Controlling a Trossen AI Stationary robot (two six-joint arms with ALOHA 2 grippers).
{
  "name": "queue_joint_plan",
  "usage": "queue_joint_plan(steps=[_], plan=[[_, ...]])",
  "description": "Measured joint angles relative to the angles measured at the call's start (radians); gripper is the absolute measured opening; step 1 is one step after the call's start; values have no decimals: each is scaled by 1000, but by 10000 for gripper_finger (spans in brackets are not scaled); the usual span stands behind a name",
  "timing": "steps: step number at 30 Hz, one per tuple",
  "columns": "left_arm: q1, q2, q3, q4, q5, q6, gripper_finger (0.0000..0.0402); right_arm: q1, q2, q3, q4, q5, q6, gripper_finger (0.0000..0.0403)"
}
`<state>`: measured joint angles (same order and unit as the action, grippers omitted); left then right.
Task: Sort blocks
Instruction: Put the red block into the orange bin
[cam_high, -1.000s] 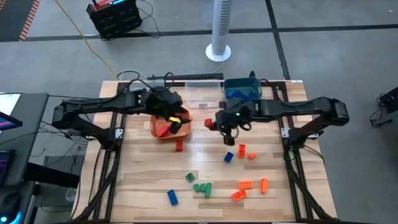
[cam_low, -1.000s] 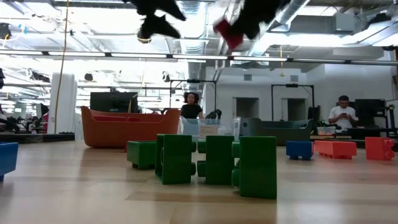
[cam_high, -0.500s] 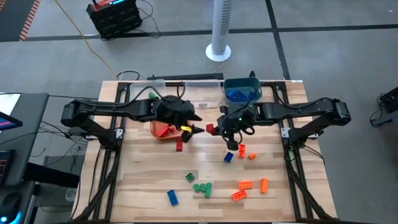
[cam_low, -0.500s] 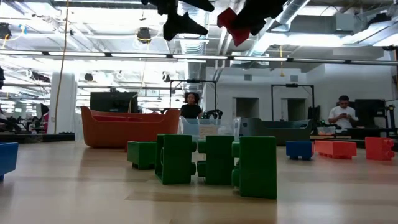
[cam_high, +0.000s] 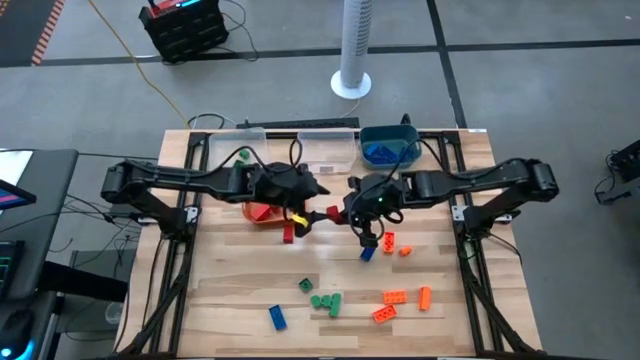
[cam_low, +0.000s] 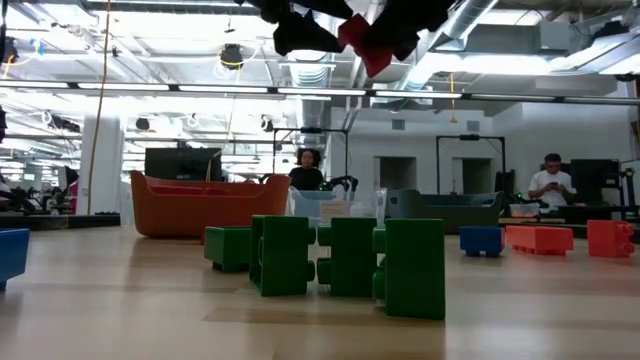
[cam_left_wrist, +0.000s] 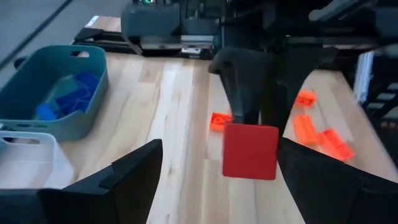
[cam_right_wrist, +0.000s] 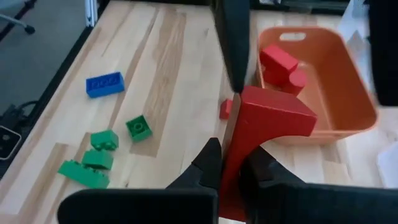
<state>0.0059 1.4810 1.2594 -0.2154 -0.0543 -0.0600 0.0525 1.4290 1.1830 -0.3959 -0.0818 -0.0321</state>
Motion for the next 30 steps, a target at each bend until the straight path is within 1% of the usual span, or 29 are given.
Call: queue_joint_plan(steps=[5,10,13,17,24,26,27,30], plan=[[-3,0,0,6,-1,70,311,-4,-1,1,33,1,40,32],[-3,0,0,8,7,90,310,-3,0,1,101,30,43,32],[-3,0,0,35,12,87,301,-3,0,1,105,31,45,32],[-3,0,0,68,15,85,264,-3,0,1,108,31,58,33],[-3,0,0,63,19,93,160,-4,0,1,110,31,58,33],[-3,0,0,53,24,92,136,-3,1,0,112,32,54,33],[-3,-1,0,48,25,88,129,-3,1,0,115,32,55,33],[-3,-1,1,38,23,66,129,-3,1,0,116,32,55,39]])
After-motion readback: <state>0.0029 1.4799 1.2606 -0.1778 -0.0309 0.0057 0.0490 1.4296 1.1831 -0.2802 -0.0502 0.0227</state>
